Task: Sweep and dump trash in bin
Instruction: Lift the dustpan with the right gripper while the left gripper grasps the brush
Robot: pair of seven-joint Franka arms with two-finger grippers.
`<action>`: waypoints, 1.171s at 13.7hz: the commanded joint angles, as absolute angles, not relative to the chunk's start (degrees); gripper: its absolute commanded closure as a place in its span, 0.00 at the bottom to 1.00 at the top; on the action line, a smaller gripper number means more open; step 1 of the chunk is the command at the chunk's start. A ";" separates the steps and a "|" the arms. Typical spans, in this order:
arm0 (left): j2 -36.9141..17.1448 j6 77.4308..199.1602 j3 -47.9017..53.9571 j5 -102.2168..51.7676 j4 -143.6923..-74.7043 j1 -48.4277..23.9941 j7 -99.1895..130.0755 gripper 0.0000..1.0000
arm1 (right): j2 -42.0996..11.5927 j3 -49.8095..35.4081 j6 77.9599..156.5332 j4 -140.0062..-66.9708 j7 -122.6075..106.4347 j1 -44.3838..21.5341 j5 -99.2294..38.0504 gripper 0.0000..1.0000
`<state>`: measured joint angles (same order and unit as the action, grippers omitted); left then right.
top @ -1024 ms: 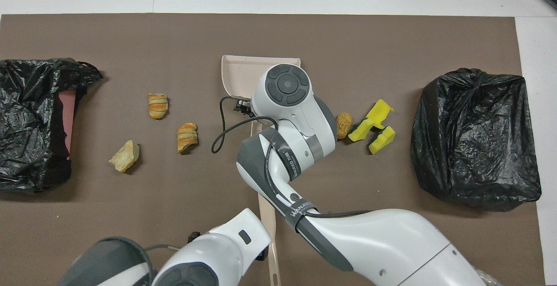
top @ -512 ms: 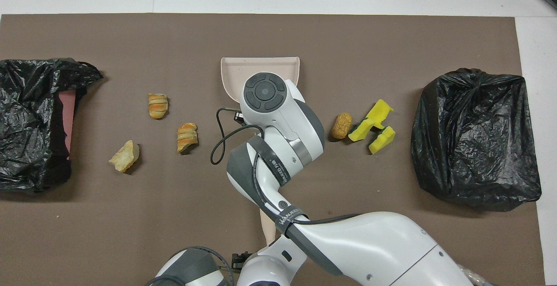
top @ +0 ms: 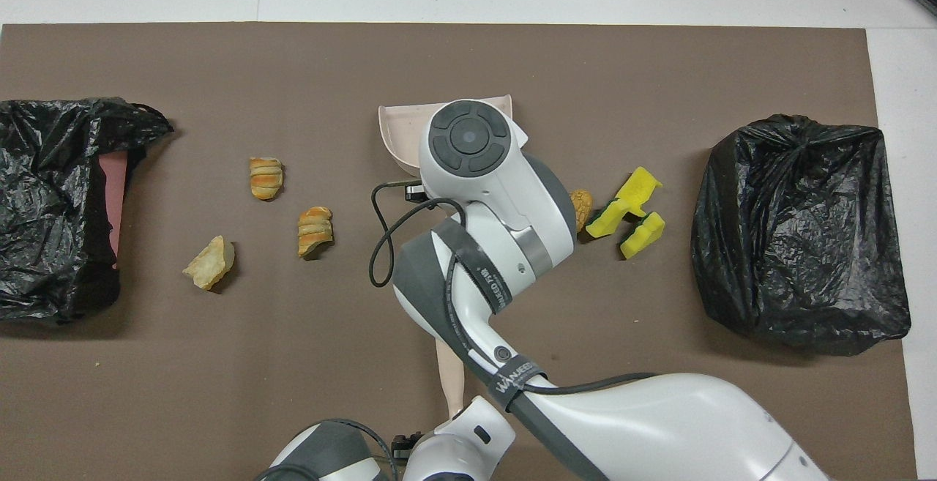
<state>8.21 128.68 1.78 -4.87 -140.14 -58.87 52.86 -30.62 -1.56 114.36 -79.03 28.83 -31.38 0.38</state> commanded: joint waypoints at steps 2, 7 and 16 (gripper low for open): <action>9.49 130.43 0.79 -7.03 -141.86 -60.47 53.27 0.52 | -21.99 -2.11 113.56 -86.82 12.44 -26.29 0.44 1.00; 9.49 130.26 0.79 -7.12 -141.86 -60.56 52.21 0.83 | -18.20 -2.02 113.29 -92.37 -7.86 -22.77 0.53 1.00; 13.96 112.80 -0.09 -2.55 -132.55 -45.92 47.64 1.00 | -17.84 -2.02 115.40 -94.92 -50.31 -17.58 0.53 1.00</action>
